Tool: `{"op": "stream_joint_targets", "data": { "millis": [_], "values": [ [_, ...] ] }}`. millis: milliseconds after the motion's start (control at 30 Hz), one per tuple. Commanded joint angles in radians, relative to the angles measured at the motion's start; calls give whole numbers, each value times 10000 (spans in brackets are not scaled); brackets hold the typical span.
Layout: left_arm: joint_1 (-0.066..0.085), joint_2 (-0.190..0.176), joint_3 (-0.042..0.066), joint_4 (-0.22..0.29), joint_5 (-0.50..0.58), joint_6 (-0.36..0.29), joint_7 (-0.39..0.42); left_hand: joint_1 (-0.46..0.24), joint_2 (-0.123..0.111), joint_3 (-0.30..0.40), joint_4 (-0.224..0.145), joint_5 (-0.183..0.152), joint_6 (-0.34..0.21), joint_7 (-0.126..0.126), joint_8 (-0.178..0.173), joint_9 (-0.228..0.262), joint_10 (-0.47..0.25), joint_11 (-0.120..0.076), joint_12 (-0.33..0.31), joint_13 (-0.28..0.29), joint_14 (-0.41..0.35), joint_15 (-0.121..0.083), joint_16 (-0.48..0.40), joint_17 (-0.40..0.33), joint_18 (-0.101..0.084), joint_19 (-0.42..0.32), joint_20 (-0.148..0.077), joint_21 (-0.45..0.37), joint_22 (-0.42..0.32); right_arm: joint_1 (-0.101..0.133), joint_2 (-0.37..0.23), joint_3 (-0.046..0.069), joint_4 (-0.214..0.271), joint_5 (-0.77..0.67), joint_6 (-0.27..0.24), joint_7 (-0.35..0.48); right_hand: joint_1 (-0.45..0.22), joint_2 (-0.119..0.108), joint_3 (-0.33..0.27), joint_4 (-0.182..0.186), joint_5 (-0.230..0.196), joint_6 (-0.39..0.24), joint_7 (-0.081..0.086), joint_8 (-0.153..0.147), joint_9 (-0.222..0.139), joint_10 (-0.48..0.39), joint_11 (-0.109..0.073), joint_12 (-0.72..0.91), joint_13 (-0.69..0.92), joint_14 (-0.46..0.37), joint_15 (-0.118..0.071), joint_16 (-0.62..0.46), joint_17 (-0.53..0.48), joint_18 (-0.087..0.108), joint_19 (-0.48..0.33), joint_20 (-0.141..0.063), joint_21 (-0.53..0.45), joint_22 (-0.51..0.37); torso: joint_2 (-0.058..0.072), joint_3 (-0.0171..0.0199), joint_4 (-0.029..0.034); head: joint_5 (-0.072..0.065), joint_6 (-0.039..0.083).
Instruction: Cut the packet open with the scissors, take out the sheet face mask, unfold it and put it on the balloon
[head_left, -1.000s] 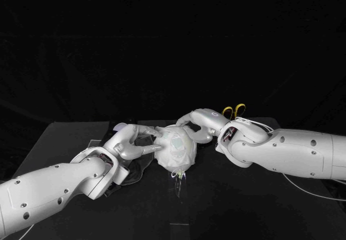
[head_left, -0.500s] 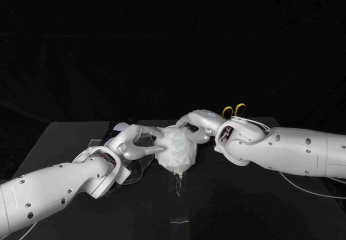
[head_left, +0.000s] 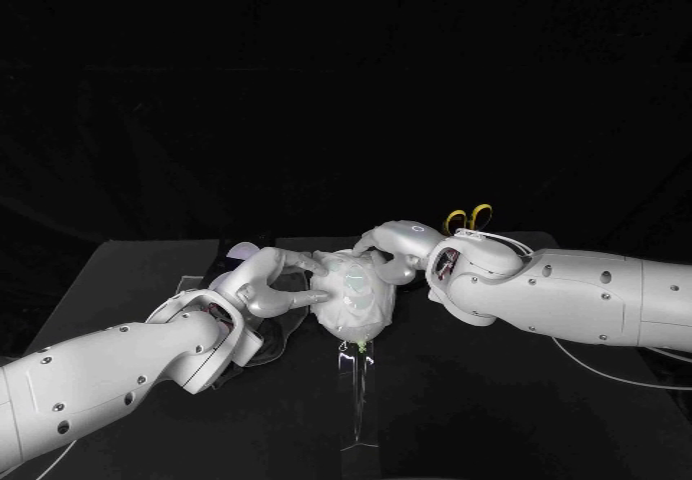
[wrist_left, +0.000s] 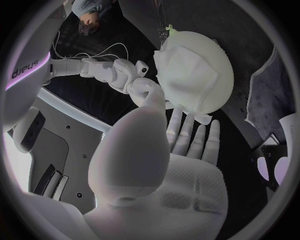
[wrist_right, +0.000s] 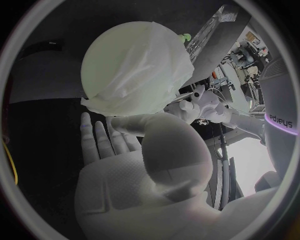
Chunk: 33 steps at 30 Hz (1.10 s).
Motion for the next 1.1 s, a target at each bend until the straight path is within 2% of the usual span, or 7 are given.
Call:
{"op": "stream_joint_targets", "data": {
  "millis": [33, 267, 533, 833, 933, 1033, 1100],
  "values": [
    [5, 22, 9, 31, -63, 162, -110, 13, 83, -73, -15, -16, 61, -16, -21, -8, 30, -33, -1, 7, -52, 32, -43, -11, -97, 85, 4, -39, -16, -31, 77, -8, -58, 12, 73, -293, -16, 119, 62, -180, -46, -69, 85, -23, -37, -259, 2, -45, -17, -118, 22, -58, -30, -106, -49, -55, 75, 77, 12, 16, 1, 14, 8],
    [6, 35, 9, 43, -38, 245, -185, 18, 140, -77, -20, -16, 106, -29, -12, -9, 154, 2, 19, 20, -58, -9, -69, -8, -97, 93, 4, -53, -36, -28, 230, 37, -190, 102, -19, -326, -65, 159, 139, -308, -47, -269, 100, -42, -143, -349, 27, -37, -14, -164, 58, -54, -55, -124, -54, -57, 121, 182, 18, 5, -4, 20, -3],
    [7, 61, 9, 62, -6, 312, -232, 31, 179, -74, -26, -17, 135, -34, -7, -10, 243, 22, 30, 28, -68, -41, -90, -7, -97, 105, 4, -62, -47, -20, 501, 71, -551, 214, 245, -410, -116, 170, 148, -367, -47, -375, 80, -51, -200, -384, 39, -33, -12, -206, 101, -55, -75, -124, 0, -66, 171, 307, 4, -2, 9, 19, -32],
    [8, 70, 9, 102, 11, 339, -257, 42, 199, -70, -29, -17, 151, -40, -5, -10, 291, 31, 35, 31, -67, -57, -99, -6, -97, 120, 4, -64, -49, -11, 817, 89, -1003, 244, 1014, -657, -154, 209, 151, -431, -47, -402, 54, -40, -234, -383, 47, -29, -9, -248, 116, -58, -95, -124, 35, -77, 229, 424, 1, -11, 11, 25, -57],
    [8, 68, 9, 114, 18, 335, -263, 42, 199, -70, -29, -17, 151, -40, -5, -10, 291, 31, 35, 31, -67, -57, -99, -6, -97, 120, 4, -64, -49, -3, 938, 93, -1202, 244, 1481, -808, -178, 265, 156, -437, -47, -312, 44, -10, -220, -297, 71, -13, 1, -263, 103, -58, -105, -136, 18, -75, 254, 470, 1, -9, 12, 26, -59],
    [8, 65, 9, 122, 20, 334, -265, 61, 223, -66, -34, -17, 174, -45, -4, -13, 339, 41, 38, 33, -70, -93, -115, -4, -97, 144, 4, -68, -54, 9, 1018, 95, -1342, 245, 1778, -897, -203, 333, 175, -448, -47, -268, 37, 12, -227, -218, 62, -3, 7, -263, 34, -56, -112, -159, -20, -72, 275, 518, -5, -8, 12, 20, -68],
    [8, 64, 9, 125, 21, 334, -268, 61, 223, -66, -34, -17, 174, -45, -4, -13, 339, 41, 38, 33, -70, -93, -115, -4, -97, 144, 4, -68, -54, 24, 1068, 96, -1445, 248, 1906, -941, -227, 384, 195, -478, -46, -198, 0, 35, -225, -24, 98, 23, 23, -174, 54, -35, -102, -166, -35, -88, 305, 598, -6, -7, 8, 18, -70]
  ]
}}
